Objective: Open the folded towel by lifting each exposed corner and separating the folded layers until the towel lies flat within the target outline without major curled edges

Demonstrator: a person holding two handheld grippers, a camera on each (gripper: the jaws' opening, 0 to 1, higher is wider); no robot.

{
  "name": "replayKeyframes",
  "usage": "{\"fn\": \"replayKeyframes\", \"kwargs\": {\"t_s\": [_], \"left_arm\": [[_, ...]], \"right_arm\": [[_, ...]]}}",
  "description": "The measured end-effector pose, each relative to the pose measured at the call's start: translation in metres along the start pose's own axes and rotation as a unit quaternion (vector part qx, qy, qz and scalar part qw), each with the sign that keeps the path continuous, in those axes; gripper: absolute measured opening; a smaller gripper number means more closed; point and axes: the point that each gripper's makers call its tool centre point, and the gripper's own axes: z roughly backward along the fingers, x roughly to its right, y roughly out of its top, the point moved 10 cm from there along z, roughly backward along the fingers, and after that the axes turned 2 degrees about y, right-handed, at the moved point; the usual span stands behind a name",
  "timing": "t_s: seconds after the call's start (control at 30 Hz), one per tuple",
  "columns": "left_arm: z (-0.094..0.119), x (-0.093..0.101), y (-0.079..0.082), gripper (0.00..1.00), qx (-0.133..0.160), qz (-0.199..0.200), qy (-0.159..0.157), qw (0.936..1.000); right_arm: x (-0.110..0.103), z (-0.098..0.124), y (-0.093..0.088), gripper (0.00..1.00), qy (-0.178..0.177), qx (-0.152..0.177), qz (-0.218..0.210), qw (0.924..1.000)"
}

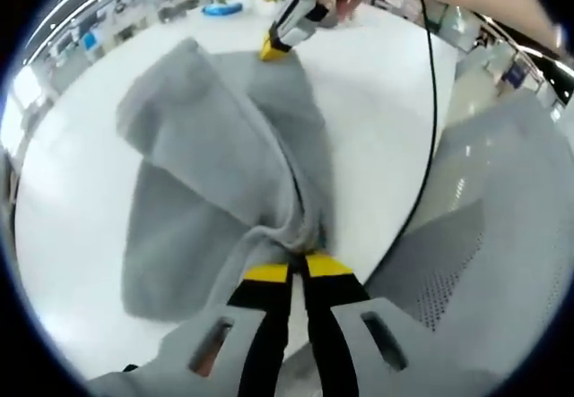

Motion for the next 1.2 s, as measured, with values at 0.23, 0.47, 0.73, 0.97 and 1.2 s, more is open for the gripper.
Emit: {"fn": "replayKeyframes", "kwargs": {"t_s": [0.23, 0.47, 0.73, 0.97, 1.2], "left_arm": [[-0.002, 0.001, 0.001, 0.04, 0.006, 0.008, -0.003, 0.9999], [-0.005, 0.003, 0.004, 0.04, 0.017, 0.014, -0.011, 0.9997], [-0.007, 0.003, 0.004, 0.04, 0.027, 0.018, -0.021, 0.9992], [-0.01, 0.006, 0.006, 0.04, 0.036, 0.028, -0.035, 0.9984], [-0.013, 0.009, 0.009, 0.04, 0.041, 0.037, -0.06, 0.9967]], "right_arm": [[0.003, -0.002, 0.004, 0.0, 0.0, -0.008, 0.01, 0.9999], [0.007, -0.004, 0.008, 0.0, 0.0, -0.013, 0.019, 0.9997], [0.009, -0.006, 0.011, 0.0, -0.002, -0.019, 0.034, 0.9993], [0.011, -0.008, 0.016, 0.0, 0.001, -0.031, 0.055, 0.998], [0.015, -0.009, 0.023, 0.0, 0.029, -0.059, 0.093, 0.9935]]}}
